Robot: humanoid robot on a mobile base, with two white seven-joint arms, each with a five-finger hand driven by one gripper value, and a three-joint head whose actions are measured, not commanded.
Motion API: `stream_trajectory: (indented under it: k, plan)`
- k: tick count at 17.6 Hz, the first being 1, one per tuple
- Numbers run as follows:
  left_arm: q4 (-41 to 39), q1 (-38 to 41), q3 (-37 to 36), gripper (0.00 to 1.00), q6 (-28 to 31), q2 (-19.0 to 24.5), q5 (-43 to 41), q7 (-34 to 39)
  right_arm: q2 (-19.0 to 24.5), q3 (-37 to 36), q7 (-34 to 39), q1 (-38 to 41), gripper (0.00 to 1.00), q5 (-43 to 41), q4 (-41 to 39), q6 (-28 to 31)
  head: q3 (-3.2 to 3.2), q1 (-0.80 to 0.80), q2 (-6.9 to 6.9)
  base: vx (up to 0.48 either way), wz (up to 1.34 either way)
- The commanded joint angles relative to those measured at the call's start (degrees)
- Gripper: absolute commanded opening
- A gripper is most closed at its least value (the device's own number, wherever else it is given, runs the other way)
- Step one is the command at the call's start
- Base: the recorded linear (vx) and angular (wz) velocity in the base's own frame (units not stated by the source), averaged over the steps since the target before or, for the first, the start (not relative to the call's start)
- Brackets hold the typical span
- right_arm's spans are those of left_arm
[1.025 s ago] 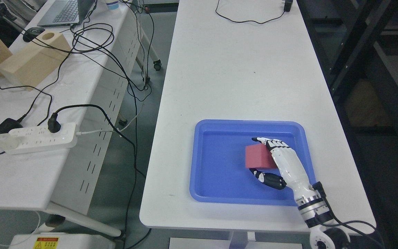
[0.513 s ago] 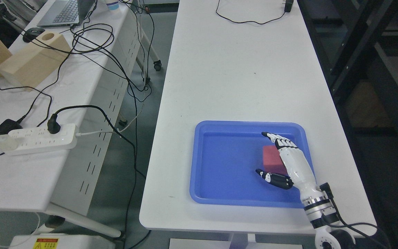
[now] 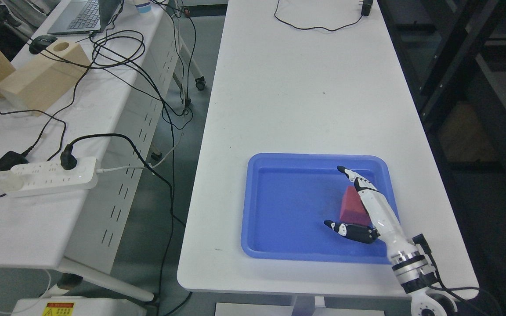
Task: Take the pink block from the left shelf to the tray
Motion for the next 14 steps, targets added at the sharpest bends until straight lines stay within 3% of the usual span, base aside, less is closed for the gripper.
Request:
stream_trajectory:
  k: [1,4,8,14]
  plan:
    - [-1.0,1.1,0.0,1.0,0.0,1.0,0.0,0.0,-1.0,-8.1,4.4,-0.3,0.99,-33.7,0.0,-0.6,0.0,0.0,0.0,0.0,0.0]
    - [-1.0,1.1,0.0,1.0,0.0,1.0,0.0,0.0,-1.0,-10.1,3.0,-0.4,0.99,-36.6,-0.1,-0.9,0.0,0.0,0.0,0.0,0.0]
    - [-1.0,1.1,0.0,1.0,0.0,1.0,0.0,0.0,-1.0,-10.9,2.4,-0.1,0.99,-43.1,-0.1,-7.1,0.0,0.0,0.0,-0.021,0.0]
    - [-1.0,1.1,0.0,1.0,0.0,1.0,0.0,0.0,-1.0,-11.1,2.2,0.0,0.99,-44.8,-0.1,-6.8,0.0,0.0,0.0,-0.057,0.0]
